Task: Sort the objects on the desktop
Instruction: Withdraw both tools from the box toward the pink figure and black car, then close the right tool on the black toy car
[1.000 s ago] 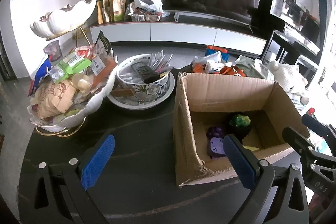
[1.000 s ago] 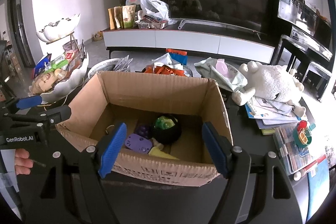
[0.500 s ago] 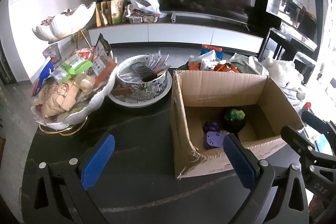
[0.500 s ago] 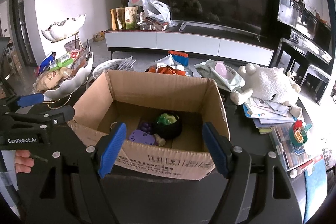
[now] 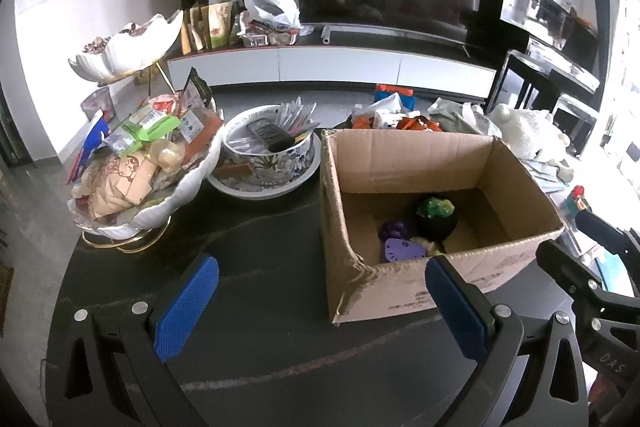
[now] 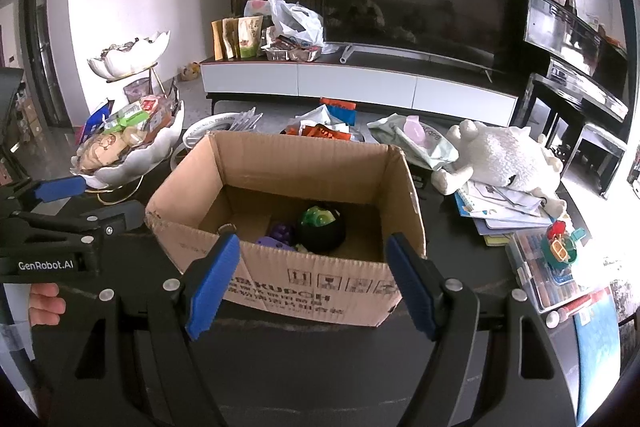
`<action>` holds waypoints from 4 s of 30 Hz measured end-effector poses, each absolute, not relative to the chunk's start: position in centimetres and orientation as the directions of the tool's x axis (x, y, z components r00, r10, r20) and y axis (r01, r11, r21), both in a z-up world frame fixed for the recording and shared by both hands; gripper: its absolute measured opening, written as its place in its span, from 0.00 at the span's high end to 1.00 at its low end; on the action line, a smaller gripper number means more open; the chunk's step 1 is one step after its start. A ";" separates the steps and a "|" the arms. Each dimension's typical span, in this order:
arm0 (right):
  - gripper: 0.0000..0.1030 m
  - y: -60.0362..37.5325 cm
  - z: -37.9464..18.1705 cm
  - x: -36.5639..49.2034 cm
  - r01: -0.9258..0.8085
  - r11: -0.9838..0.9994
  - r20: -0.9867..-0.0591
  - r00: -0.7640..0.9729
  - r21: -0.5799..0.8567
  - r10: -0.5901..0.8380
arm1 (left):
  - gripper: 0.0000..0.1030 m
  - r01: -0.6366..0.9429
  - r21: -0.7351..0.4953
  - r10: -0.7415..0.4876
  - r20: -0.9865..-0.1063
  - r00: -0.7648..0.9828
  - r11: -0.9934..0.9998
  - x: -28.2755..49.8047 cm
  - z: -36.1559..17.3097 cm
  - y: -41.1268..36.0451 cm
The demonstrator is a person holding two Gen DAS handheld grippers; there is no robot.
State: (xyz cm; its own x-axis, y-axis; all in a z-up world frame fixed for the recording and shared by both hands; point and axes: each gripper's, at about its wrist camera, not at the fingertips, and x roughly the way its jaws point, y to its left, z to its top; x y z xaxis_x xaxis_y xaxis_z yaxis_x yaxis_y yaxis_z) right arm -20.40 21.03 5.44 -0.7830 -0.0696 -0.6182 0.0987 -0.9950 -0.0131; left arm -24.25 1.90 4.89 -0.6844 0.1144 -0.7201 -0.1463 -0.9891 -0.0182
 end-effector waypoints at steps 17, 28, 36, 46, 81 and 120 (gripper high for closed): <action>0.28 20.9 5.4 -16.7 0.110 -0.994 -0.622 -0.777 0.019 -0.098 | 0.01 -0.189 0.037 0.111 -0.695 -0.711 -0.981 -20.1 5.4 3.1; 0.28 20.6 5.2 -14.1 0.127 -0.992 -0.621 -0.777 0.008 -0.104 | 0.01 -0.217 0.027 0.137 -0.699 -0.702 -0.976 -17.8 5.1 3.4; 0.28 20.3 4.6 -12.0 0.139 -0.990 -0.624 -0.774 -0.008 -0.104 | 0.01 -0.181 -0.034 0.155 -0.682 -0.715 -0.983 -16.0 5.2 2.2; 0.28 19.5 2.6 -9.5 0.156 -0.988 -0.651 -0.748 0.015 -0.128 | 0.01 -0.188 0.026 0.116 -0.702 -0.703 -0.982 -14.0 3.4 2.8; 0.38 16.7 -6.9 -5.8 0.238 -0.969 -0.796 -0.572 0.072 -0.200 | 0.01 -0.208 0.014 0.109 -0.817 -0.567 -0.978 -10.5 -4.1 2.8; 0.74 15.6 -10.4 -8.5 0.237 -0.970 -0.844 -0.506 0.061 -0.177 | 0.01 -0.186 -0.021 0.112 -0.862 -0.494 -0.982 -11.4 -7.9 1.4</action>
State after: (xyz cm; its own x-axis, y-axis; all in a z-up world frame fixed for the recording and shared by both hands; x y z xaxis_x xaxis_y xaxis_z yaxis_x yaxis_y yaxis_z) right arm -8.50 15.65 -10.40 -0.5061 -0.1765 -0.8442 0.2370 -0.9696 0.0607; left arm -11.37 1.44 -7.94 -0.4944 0.1120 -0.8620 -0.1858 -0.9824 -0.0211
